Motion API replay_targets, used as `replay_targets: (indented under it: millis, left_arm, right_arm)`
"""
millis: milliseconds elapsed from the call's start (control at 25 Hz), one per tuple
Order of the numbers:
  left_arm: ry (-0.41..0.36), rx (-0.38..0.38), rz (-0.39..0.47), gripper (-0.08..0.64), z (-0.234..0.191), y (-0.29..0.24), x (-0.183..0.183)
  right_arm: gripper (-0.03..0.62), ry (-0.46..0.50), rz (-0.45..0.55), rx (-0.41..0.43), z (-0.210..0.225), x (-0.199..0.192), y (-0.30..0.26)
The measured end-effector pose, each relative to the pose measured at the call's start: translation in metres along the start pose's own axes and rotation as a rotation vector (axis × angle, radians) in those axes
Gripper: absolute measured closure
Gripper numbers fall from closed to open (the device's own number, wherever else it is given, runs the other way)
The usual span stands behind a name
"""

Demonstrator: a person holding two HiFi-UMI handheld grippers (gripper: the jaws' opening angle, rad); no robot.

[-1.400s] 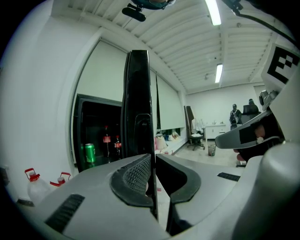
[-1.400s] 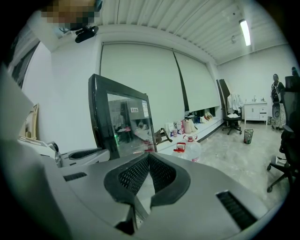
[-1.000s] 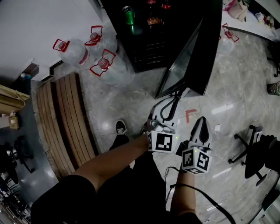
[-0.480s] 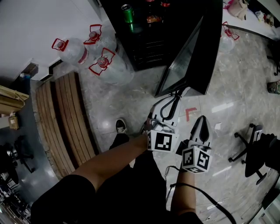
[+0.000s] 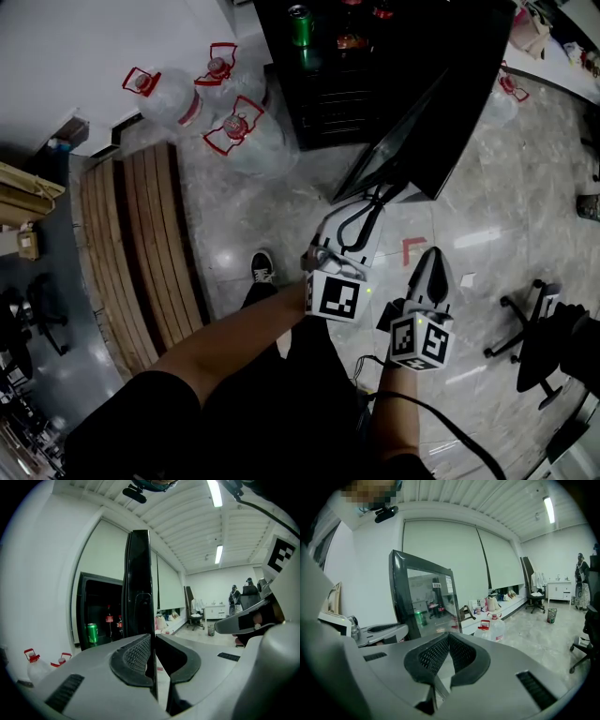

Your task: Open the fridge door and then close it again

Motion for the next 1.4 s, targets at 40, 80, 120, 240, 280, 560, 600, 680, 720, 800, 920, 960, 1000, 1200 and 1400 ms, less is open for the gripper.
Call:
replay_targets:
  millis: [40,80,120,240,280,560,600,680,720,800,920,960,1000,1200,1400]
  left_arm:
    - [-0.002,0.008,0.005,0.525,-0.007,-0.001,0.0]
    - [-0.003,0.02,0.011,0.525,-0.014,-0.002,0.0]
    - [-0.002,0.034,0.017,0.525,-0.021,-0.003,-0.001]
    - [0.007,0.082,0.03,0.523,-0.046,-0.008,-0.003]
    - [0.012,0.098,0.028,0.522,-0.055,-0.009,-0.004]
    - [0.039,0.187,0.018,0.511,-0.118,-0.029,-0.007]
    - [0.033,0.192,0.014,0.511,-0.127,-0.033,-0.008]
    - [0.008,0.192,0.003,0.508,-0.144,-0.042,-0.009]
    - [-0.001,0.192,-0.002,0.506,-0.152,-0.046,-0.009]
    - [-0.003,0.196,-0.008,0.503,-0.166,-0.054,-0.009]
    - [0.002,0.199,-0.012,0.499,-0.185,-0.065,-0.009]
    - [0.004,0.199,-0.015,0.499,-0.19,-0.068,-0.01]
    - [0.006,0.2,-0.017,0.497,-0.196,-0.072,-0.01]
    - [-0.001,0.199,-0.019,0.494,-0.216,-0.087,-0.01]
    - [-0.01,0.203,-0.025,0.491,-0.236,-0.102,-0.01]
  right_arm:
    - [0.577,0.002,-0.002,0.006,-0.003,0.0,-0.004]
    - [0.577,0.003,-0.004,0.012,-0.007,0.0,-0.007]
    - [0.577,0.004,-0.006,0.017,-0.01,0.0,-0.01]
    - [0.577,0.01,-0.013,0.032,-0.018,0.0,-0.021]
    - [0.577,0.013,-0.015,0.036,-0.021,0.0,-0.024]
    - [0.577,0.02,-0.025,0.058,-0.038,0.004,-0.046]
    - [0.577,0.021,-0.026,0.059,-0.039,0.005,-0.05]
    - [0.577,0.024,-0.03,0.058,-0.04,0.005,-0.055]
    - [0.577,0.024,-0.031,0.056,-0.041,0.005,-0.057]
    - [0.577,0.025,-0.033,0.052,-0.041,0.006,-0.061]
    - [0.577,0.024,-0.034,0.046,-0.042,0.007,-0.067]
    - [0.577,0.024,-0.034,0.043,-0.043,0.007,-0.069]
    - [0.577,0.024,-0.035,0.041,-0.043,0.008,-0.07]
    - [0.577,0.026,-0.037,0.025,-0.043,0.009,-0.074]
    - [0.577,0.025,-0.035,0.011,-0.045,0.01,-0.08]
Point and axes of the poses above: the fingertips, and each gripper's own axes: y backward along the fingers, z to its right, x out of its top, the point moved 5 cm from there along y, backward along the fingers, and after that the axes turned 7 degrees about x, right-handed, at the moved point
